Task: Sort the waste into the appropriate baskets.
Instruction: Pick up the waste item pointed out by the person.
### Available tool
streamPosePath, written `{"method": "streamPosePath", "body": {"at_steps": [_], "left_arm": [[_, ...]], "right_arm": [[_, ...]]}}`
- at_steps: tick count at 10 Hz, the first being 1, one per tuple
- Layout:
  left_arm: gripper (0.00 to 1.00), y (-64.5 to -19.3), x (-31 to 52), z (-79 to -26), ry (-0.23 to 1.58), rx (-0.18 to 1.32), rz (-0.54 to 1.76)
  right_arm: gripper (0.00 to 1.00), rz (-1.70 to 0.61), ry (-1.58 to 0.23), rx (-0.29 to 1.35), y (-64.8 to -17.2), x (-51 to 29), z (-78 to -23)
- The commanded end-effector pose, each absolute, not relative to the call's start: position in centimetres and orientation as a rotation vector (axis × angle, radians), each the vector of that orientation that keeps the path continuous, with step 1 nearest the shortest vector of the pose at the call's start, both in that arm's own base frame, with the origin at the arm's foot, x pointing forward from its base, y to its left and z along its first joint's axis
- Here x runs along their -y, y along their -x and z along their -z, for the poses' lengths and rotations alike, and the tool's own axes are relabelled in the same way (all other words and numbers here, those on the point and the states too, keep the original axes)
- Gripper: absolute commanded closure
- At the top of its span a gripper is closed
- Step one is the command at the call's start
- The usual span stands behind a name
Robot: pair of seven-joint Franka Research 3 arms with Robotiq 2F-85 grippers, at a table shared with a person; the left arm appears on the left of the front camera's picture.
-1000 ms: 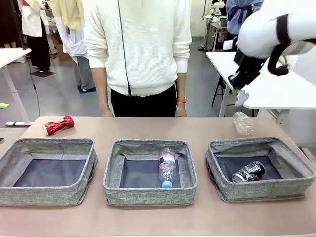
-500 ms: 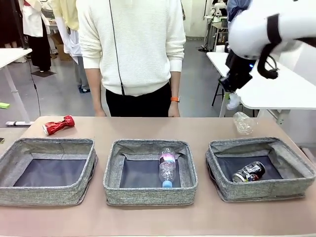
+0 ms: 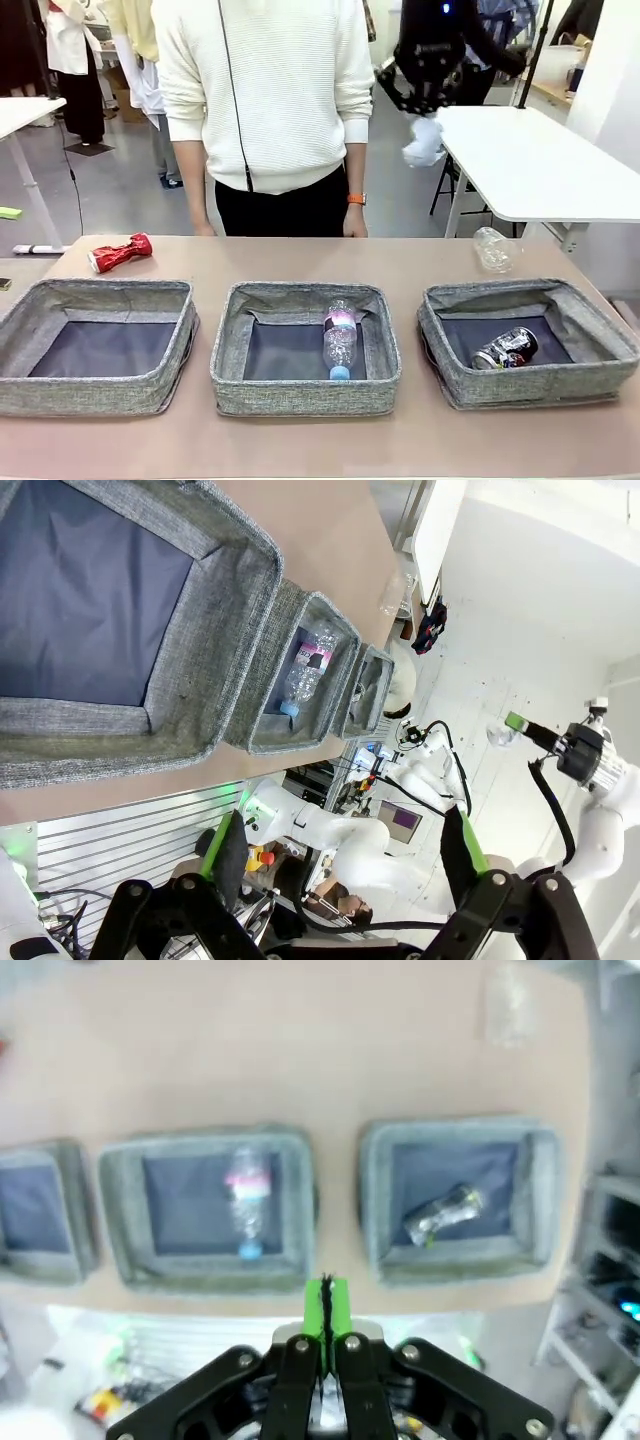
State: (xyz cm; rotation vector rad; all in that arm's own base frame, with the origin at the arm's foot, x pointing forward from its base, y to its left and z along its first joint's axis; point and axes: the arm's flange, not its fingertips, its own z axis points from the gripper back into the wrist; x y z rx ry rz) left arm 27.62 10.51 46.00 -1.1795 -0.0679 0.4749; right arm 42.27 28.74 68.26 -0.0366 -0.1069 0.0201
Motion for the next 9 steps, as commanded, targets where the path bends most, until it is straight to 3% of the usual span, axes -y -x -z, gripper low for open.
{"method": "streamPosePath", "body": {"at_steps": [1,4,9], "left_arm": [[0.0,-27.5,-10.4,-46.1,1.201,0.075,-0.47],[0.0,-27.5,-10.4,-46.1,1.201,0.075,-0.47],[0.0,-27.5,-10.4,-46.1,1.201,0.075,-0.47]], "right_arm": [[0.99,-0.018,-0.072,0.098,-42.4,-30.8,-69.2],[0.99,-0.022,-0.141,0.137,-39.5,-33.7,-73.1],[0.99,-0.131,-0.07,0.209,-36.3,-37.3,-77.3]]}}
